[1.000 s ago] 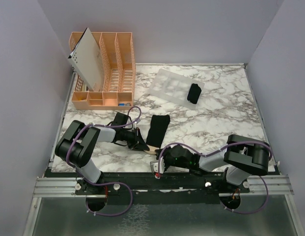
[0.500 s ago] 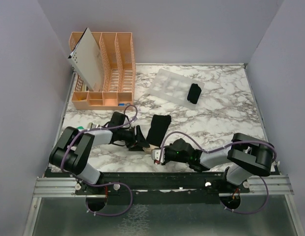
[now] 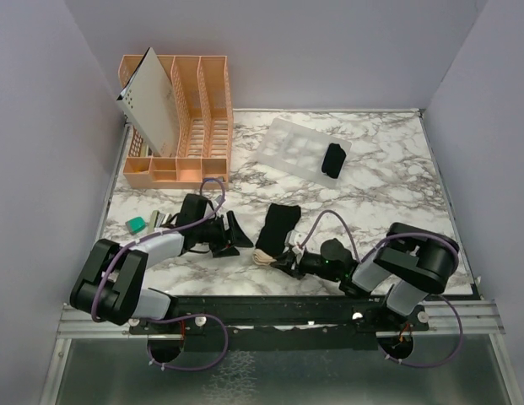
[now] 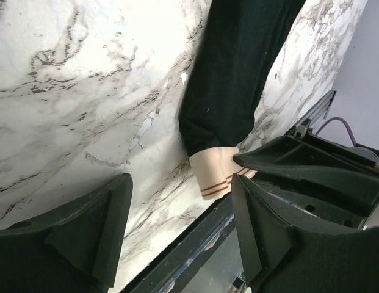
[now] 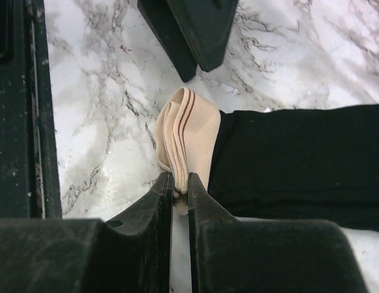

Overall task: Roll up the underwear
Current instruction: Roll the underwear to the center of the board.

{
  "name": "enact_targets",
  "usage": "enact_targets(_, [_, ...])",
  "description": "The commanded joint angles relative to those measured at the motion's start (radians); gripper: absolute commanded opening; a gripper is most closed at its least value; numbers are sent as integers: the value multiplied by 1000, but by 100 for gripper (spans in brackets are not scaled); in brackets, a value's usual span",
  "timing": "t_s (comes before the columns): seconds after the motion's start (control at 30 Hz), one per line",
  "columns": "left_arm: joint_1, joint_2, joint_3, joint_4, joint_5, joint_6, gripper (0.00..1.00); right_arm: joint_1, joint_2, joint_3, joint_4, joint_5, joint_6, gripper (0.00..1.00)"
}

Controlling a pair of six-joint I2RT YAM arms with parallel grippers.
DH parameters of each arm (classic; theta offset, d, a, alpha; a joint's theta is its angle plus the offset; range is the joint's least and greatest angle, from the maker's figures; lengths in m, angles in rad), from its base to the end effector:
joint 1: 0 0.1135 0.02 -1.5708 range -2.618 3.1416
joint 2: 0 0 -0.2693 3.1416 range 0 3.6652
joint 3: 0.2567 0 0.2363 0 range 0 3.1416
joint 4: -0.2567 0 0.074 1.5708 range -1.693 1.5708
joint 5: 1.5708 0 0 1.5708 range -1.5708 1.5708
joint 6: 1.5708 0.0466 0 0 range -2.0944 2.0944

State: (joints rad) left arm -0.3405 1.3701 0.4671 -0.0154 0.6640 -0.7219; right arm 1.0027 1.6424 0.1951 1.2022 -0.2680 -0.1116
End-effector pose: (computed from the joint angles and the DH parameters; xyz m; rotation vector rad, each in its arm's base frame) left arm 0.1998 -0.1013 0.1471 -0.1981 2.6504 -1.2371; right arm 0.1200 0.2109 0.1338 -1.1652 1.4951 0.8636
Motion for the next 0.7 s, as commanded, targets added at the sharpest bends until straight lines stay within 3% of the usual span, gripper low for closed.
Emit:
enact_targets(0.0, [8,-20,-45,68,-39,-5,72,-17,86,-65,272,26,273,1])
enact_targets(0.23, [6,-53,-68,160,-1,-17,74,-37,250,-136,541,109,517,1])
enact_targets(0.57, [-4,-64,-80,218,18,-34,74,-71,264,-180,547,232,727,0])
enact_targets(0.67, [-10,-65,-80,233,23,-33,74,-96,272,-184,547,200,797,0])
